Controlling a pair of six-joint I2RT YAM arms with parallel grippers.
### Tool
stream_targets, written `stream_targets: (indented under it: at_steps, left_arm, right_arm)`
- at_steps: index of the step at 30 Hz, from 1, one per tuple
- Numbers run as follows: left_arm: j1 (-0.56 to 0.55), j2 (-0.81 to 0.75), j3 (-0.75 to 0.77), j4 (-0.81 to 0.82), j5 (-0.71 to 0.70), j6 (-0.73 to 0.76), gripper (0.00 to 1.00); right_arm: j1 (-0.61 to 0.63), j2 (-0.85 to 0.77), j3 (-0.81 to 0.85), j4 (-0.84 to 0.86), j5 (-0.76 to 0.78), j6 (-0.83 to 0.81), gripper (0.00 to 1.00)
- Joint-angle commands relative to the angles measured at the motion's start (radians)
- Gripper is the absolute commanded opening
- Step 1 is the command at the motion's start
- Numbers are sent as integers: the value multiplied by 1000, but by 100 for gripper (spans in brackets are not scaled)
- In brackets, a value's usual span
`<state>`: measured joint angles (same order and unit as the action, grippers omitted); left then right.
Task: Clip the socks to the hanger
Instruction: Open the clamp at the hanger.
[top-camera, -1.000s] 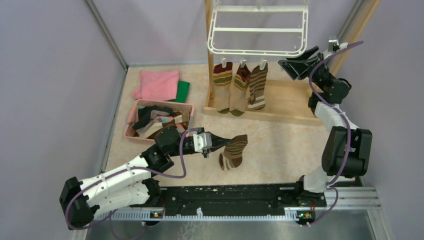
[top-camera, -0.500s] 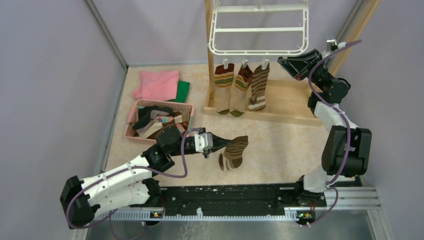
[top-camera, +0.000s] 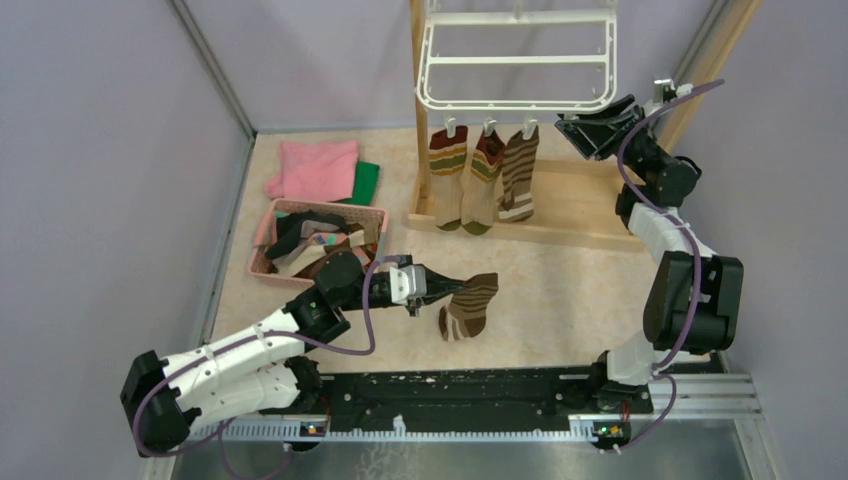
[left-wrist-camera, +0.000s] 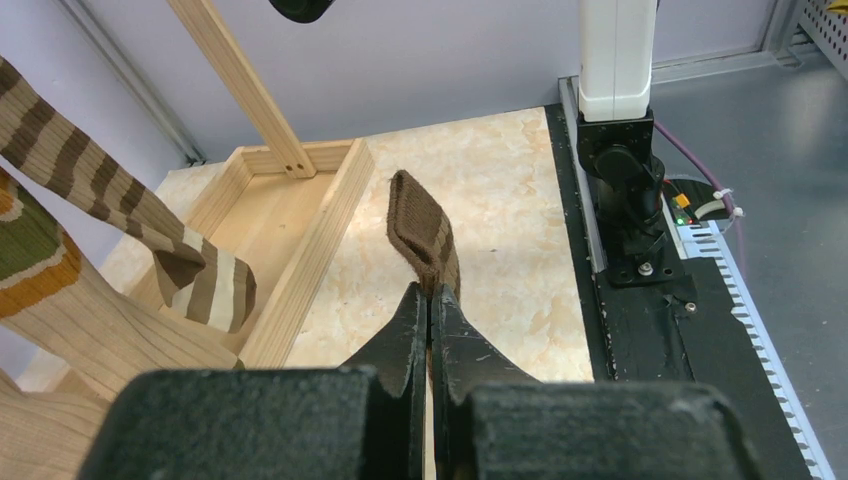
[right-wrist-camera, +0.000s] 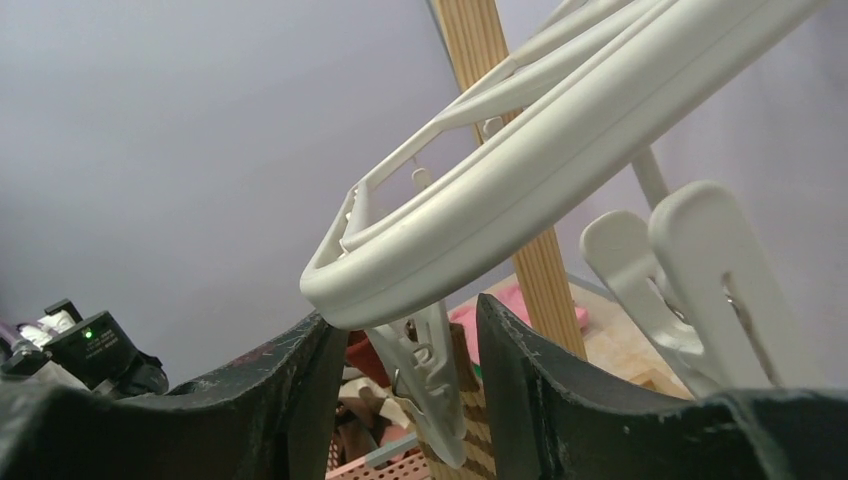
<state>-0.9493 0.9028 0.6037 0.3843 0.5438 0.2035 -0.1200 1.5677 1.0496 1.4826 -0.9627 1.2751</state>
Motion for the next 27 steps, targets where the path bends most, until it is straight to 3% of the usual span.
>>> stream_targets:
  at_steps: [1, 20, 24, 27]
  left_arm:
    - [-3, 2, 40, 32, 29, -8, 0]
    - [-3, 16, 51, 33, 47, -8, 0]
    - [-3, 15, 52, 32, 46, -7, 0]
    - [-3, 17, 53, 34, 48, -8, 0]
  right_arm:
    - [-14, -16, 38, 232, 25, -10, 51]
    - [-21, -6, 70, 237, 25, 18, 46]
    - [-21, -5, 74, 235, 23, 21, 37]
    - [-21, -3, 76, 235, 17, 27, 24]
